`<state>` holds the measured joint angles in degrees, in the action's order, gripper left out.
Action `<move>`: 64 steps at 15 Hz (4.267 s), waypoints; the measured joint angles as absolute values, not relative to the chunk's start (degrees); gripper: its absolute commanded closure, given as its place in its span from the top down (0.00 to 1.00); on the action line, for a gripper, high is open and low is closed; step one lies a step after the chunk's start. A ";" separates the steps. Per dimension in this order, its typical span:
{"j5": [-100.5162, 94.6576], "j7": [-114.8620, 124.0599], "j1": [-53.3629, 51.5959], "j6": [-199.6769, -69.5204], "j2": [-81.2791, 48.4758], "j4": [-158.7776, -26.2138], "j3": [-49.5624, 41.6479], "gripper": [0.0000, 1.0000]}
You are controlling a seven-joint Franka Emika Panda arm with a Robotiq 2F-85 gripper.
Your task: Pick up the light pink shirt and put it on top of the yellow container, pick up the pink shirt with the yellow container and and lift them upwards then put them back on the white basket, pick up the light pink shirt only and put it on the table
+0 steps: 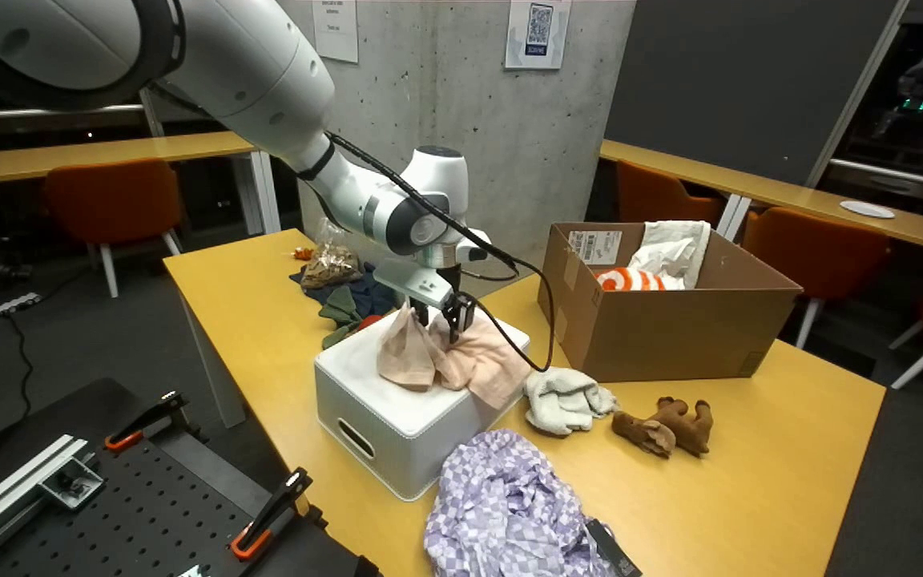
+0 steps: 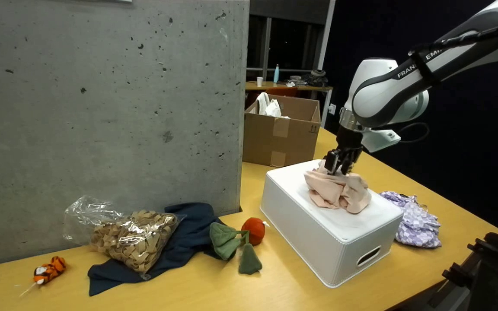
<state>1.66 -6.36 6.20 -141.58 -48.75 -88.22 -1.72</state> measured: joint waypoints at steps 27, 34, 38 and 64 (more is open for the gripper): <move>-1.16 -1.73 2.32 -141.88 -58.40 -76.51 -3.90 0.89; -1.16 -1.51 2.26 -141.81 -60.44 -73.79 -4.12 0.29; -1.16 -1.12 2.10 -141.81 -60.45 -73.64 -4.13 0.25; -4.13 -1.28 4.28 -142.29 -13.99 -101.83 -10.03 0.25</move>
<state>-4.13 -1.28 4.28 -142.29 -13.99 -101.83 -10.03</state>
